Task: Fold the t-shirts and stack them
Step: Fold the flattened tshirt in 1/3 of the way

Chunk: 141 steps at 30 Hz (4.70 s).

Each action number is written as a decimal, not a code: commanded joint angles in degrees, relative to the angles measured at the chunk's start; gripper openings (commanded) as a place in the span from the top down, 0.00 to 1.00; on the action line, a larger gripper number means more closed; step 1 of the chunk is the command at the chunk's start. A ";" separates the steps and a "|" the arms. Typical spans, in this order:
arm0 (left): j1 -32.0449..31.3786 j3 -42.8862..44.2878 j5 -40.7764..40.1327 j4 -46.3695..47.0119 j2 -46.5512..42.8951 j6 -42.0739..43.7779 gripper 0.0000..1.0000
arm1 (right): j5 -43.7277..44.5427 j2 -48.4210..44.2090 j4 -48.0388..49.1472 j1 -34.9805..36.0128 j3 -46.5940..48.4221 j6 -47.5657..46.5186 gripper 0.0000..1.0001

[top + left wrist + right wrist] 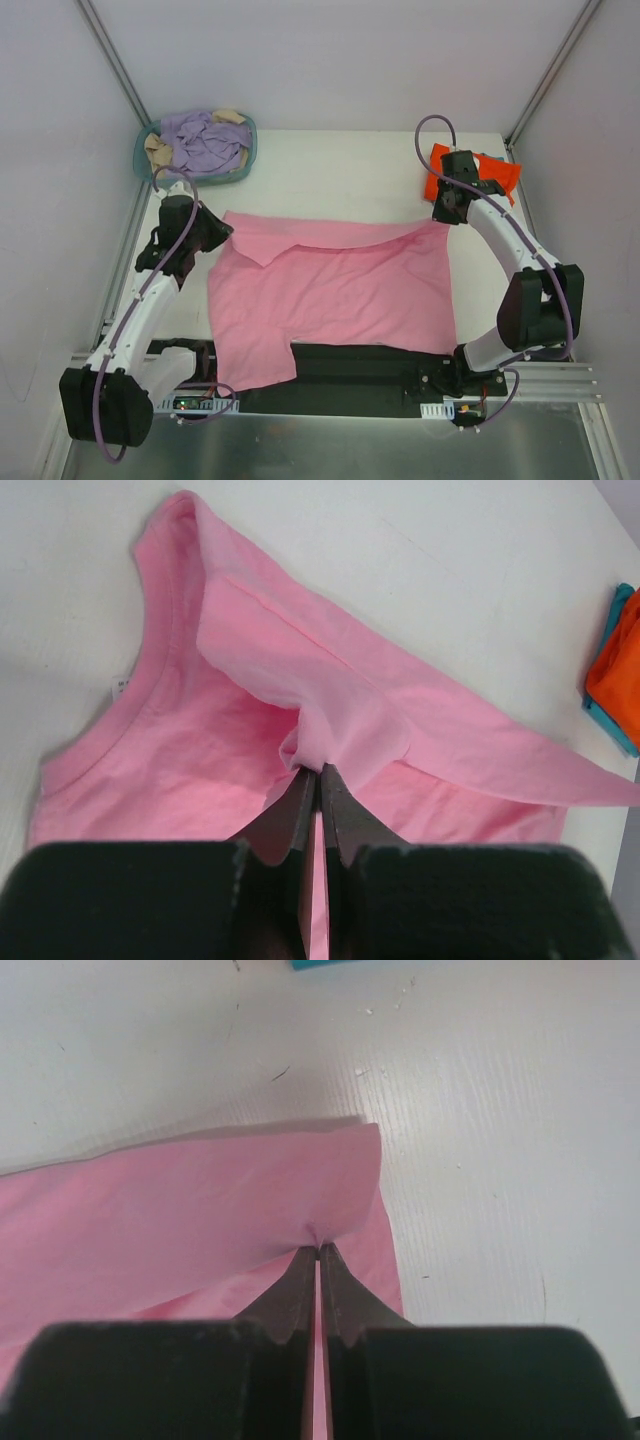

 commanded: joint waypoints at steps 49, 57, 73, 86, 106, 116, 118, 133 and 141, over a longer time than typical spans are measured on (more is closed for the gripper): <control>-0.63 19.85 1.75 -0.10 35.63 0.53 1.00 | -21.54 10.79 17.51 43.35 2.24 5.18 0.11; -0.02 20.57 4.74 -0.01 43.11 0.88 1.00 | -12.22 27.51 21.03 49.88 17.10 4.66 0.25; 0.60 15.73 6.05 1.30 43.47 1.50 1.00 | -6.86 40.53 21.74 51.90 28.70 2.37 0.47; 0.60 14.06 5.80 1.66 40.22 1.50 1.00 | 1.93 39.93 17.07 52.87 30.21 4.40 0.89; 0.60 -6.92 5.97 0.08 13.07 -8.25 1.00 | -7.11 22.69 15.49 54.36 16.68 0.62 0.93; -1.07 -17.40 5.53 -8.61 -3.46 -9.49 1.00 | -11.16 17.33 14.53 54.27 9.38 -0.52 0.91; -1.16 -18.28 5.01 -10.20 -4.61 -9.58 1.00 | -11.60 17.24 14.35 54.27 8.42 -0.43 0.91; -1.51 -12.84 3.34 -19.34 -5.93 -8.08 1.00 | -9.32 14.17 8.03 54.27 6.92 4.14 0.87; -2.30 -12.75 2.28 -23.48 -5.14 -6.50 0.89 | -10.10 15.04 6.27 54.36 6.57 6.33 0.85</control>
